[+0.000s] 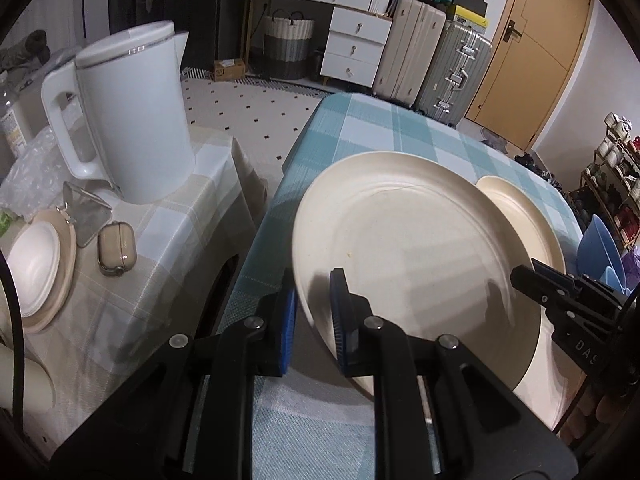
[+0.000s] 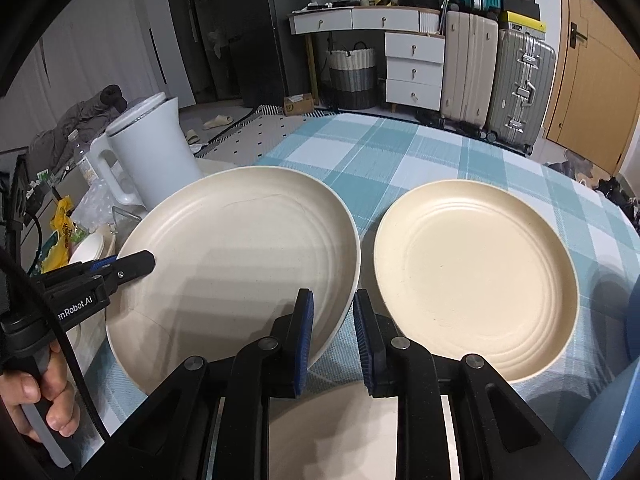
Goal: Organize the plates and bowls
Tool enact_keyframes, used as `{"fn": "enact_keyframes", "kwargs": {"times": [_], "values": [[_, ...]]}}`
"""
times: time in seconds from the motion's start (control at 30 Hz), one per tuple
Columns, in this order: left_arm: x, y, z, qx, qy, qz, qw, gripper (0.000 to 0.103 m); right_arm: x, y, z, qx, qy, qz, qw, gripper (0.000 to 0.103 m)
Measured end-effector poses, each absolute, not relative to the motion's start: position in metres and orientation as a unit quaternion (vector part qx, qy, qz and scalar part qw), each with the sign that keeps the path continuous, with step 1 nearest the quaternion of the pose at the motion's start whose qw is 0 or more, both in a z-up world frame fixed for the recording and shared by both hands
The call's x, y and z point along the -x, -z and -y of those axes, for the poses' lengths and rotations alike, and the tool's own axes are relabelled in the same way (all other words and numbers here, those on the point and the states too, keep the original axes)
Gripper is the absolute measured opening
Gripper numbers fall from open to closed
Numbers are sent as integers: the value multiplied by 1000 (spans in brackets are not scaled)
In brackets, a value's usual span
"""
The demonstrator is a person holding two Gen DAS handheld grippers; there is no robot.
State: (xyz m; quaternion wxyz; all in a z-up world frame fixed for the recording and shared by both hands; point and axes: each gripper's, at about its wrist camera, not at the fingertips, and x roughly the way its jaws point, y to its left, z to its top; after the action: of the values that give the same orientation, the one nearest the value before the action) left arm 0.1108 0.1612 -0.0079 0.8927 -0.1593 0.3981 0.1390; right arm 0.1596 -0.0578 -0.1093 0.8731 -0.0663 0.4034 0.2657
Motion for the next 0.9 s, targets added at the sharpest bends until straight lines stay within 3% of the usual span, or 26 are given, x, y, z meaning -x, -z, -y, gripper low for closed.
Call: {"fn": "enact_keyframes", "kwargs": {"times": [0.9], "values": [[-66, -55, -85, 122, -98, -351, 923, 13, -89, 52, 129, 38, -243, -346, 905, 21]]}}
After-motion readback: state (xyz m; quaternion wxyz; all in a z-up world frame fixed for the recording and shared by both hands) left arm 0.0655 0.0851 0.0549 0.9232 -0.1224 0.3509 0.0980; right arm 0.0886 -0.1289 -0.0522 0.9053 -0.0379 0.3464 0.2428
